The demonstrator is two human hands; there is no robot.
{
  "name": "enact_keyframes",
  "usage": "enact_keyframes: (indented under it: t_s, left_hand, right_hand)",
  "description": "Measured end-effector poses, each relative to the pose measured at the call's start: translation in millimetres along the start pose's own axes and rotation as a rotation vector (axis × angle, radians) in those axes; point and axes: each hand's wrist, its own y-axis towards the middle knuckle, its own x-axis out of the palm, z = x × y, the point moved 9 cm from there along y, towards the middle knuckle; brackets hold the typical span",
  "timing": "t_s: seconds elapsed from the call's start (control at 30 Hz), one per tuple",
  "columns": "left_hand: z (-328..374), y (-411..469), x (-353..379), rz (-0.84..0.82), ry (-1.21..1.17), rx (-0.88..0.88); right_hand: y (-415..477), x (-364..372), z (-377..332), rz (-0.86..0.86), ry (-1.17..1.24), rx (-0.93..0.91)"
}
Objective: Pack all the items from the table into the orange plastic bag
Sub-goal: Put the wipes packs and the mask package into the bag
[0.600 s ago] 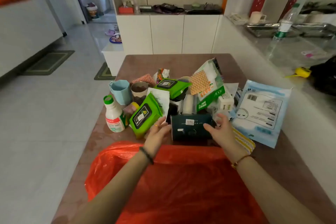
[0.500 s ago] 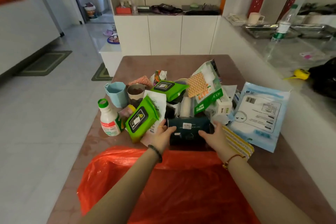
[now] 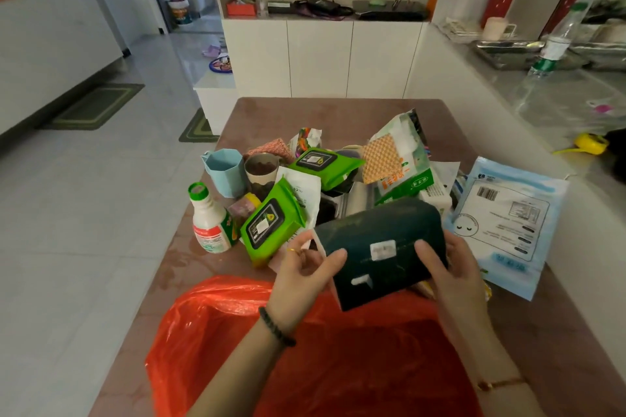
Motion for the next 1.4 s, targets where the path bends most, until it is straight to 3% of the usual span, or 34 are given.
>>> enact_keyframes:
  t_s: [0.13,0.23,0.33,0.5,0.57,0.63,0.77,0.87,0.97,1.1,1.17,1.3,1.4]
  left_hand:
    - [-9.8,-58.3,-18.6,0.004,0.022,-0.024]
    - [-55.5,-95.0,-33.7,0.015,0.103,-0.141]
    - [-98.3,-130.4,-64.8,0.121,0.202,-0.217]
    - [-91.4,-141.3,-153.9,0.451,0.326,-0.077]
    - [-72.3,-141.9,-179.1,0.504,0.556,0.046]
    - [-75.8,-135.2,-198.2,0.490,0.738,0.007]
    - [-109.5,-110.8,-208.0,0.266,0.563,-0.188]
    - [-119.0,-106.5,-211.2,0.209,0.564,-0.220]
    - [-120.0,-103.8,-211.5,0.160,0.594,-0.194]
    - [-105.6,-105.4,-211.2,0.093,0.620,-0.108]
    - [-97.5,-106.7,-216.5,0.071,0.603,-0.087]
    - [-63.8,-97.3,-232.5,0.147,0.608,0.053]
    - [-37.1,-77.8,-226.2,0.184,0.594,0.162]
  right_hand:
    - [-47.5,8.7,8.2,0.048,0.216,0.001]
    - [-79.5,37.7,64.7,0.020,0.320,0.249]
    - [-108.8,62.1,100.0,-0.036,0.217,0.386]
    - [-126.6,108.4,120.9,-0.167,0.098,0.520]
    - [-127.1,132.0,126.8,-0.204,0.053,0.563]
    - [-125.8,154.0,133.9,-0.248,-0.033,0.577]
    - [-122.2,190.7,153.1,-0.290,-0.049,0.628]
    - [-112.8,201.9,161.5,-0.218,-0.087,0.573]
    - [-109.0,204.0,157.5,-0.190,-0.274,0.440]
    - [-125.3,225.7,160.7,-0.507,-0.573,0.361]
    - [-126.8,223.2,153.7,-0.554,-0.664,0.295]
    - [-94.4,187.9,106.2,-0.235,-0.636,0.064]
    - [-61.6,176.0,81.4,-0.082,-0.495,0.051]
